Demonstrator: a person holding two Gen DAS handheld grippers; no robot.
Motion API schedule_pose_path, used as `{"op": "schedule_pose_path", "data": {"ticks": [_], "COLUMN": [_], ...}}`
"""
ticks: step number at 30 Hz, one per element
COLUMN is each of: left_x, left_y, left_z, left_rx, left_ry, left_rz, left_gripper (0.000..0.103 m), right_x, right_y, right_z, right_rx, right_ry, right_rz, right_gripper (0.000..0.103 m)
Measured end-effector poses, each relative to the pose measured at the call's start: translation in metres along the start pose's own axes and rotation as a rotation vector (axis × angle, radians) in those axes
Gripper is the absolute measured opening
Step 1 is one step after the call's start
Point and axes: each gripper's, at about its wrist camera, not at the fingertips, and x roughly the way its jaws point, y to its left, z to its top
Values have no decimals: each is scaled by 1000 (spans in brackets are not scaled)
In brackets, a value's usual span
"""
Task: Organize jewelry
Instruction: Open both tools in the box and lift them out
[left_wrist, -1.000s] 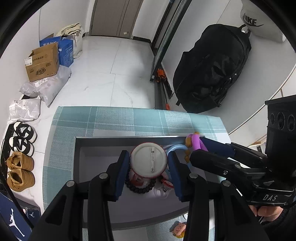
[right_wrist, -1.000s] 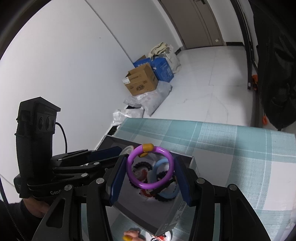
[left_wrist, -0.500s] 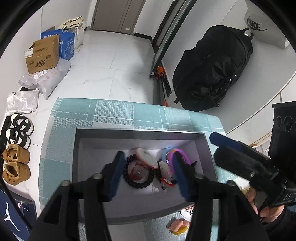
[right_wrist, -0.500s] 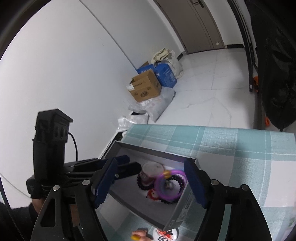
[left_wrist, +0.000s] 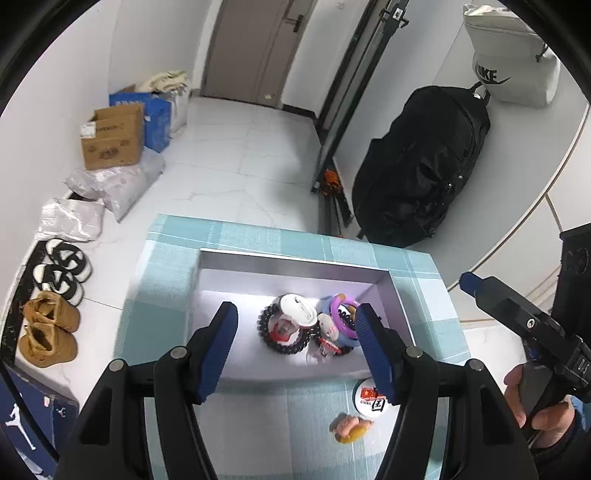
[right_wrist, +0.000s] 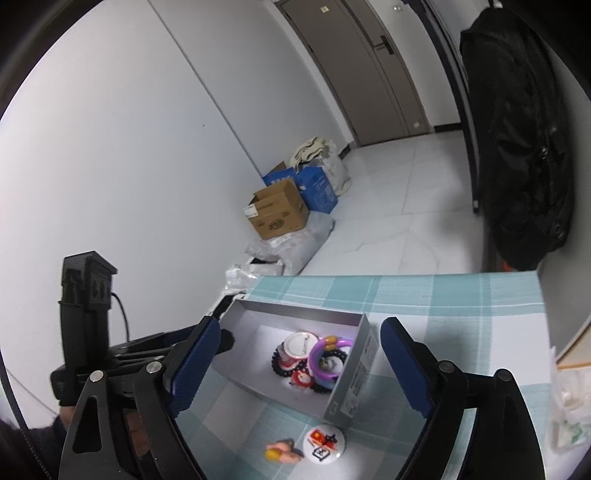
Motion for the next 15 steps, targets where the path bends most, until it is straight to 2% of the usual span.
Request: {"op": "schedule_pose_path", "data": {"ticks": [9, 13, 15], "left_x": [-25, -31, -33], "left_y": [-7, -6, -7], "left_z": [-16, -25, -29], "left_rx": [16, 5, 0], "left_ry": [-74, -79, -87], "left_rz": [59, 78, 89], "left_gripper": [62, 64, 71], "right_x": [-21, -28, -30], "right_y": [9, 10, 12], "right_z": [-17, -23, -26], "right_rx": [-35, -38, -45], "right_ry": [-11, -4, -2], "right_rz": [-52, -70, -82], "right_gripper": [97, 98, 98]}}
